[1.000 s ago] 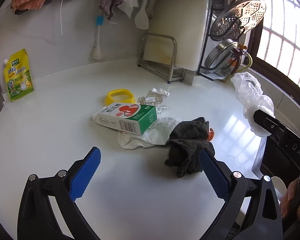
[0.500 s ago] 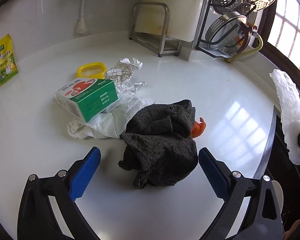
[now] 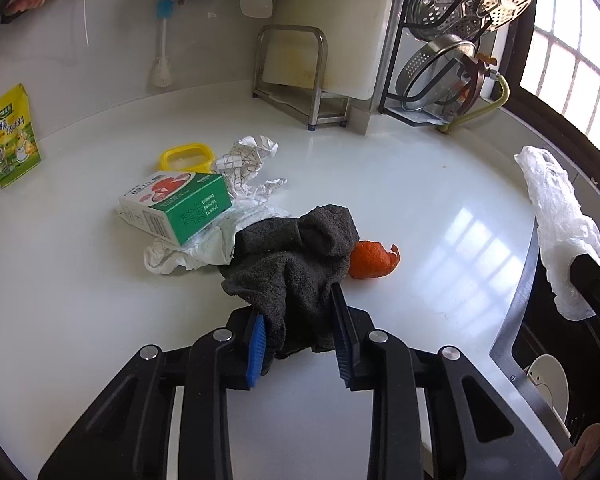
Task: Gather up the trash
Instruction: 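Grasp the plastic bag with the right tool while the left tool grasps the grey cloth, then carry the plastic bag and grey cloth over the basket bin with both tools, then open both tools to drop the bag and cloth into the bin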
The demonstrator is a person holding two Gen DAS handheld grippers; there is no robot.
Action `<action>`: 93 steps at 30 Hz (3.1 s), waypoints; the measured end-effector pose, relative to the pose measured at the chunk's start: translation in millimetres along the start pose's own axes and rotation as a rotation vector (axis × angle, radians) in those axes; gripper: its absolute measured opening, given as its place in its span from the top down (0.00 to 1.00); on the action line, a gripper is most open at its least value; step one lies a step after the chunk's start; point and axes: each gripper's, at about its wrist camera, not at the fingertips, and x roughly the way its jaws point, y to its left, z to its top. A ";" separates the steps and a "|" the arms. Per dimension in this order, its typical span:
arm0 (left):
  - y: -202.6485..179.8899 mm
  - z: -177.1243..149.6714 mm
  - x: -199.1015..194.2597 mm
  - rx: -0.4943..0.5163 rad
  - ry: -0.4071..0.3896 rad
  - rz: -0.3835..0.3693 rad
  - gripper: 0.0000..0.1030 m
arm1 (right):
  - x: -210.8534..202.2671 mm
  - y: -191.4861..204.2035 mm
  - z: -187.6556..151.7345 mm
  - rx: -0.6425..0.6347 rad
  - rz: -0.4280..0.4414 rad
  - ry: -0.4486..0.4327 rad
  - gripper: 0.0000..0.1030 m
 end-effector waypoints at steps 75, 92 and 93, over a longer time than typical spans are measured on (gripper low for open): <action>41.0 -237.1 -133.6 0.157 0.176 -0.117 0.63 | -151.0 59.8 -233.9 -0.059 -0.017 0.328 0.59; 46.2 -233.0 -145.8 0.147 0.126 -0.089 0.27 | -160.5 57.6 -231.1 -0.043 -0.019 0.296 0.41; 46.5 -232.7 -146.1 0.146 0.126 -0.089 0.27 | -160.7 57.8 -230.9 -0.043 -0.018 0.296 0.41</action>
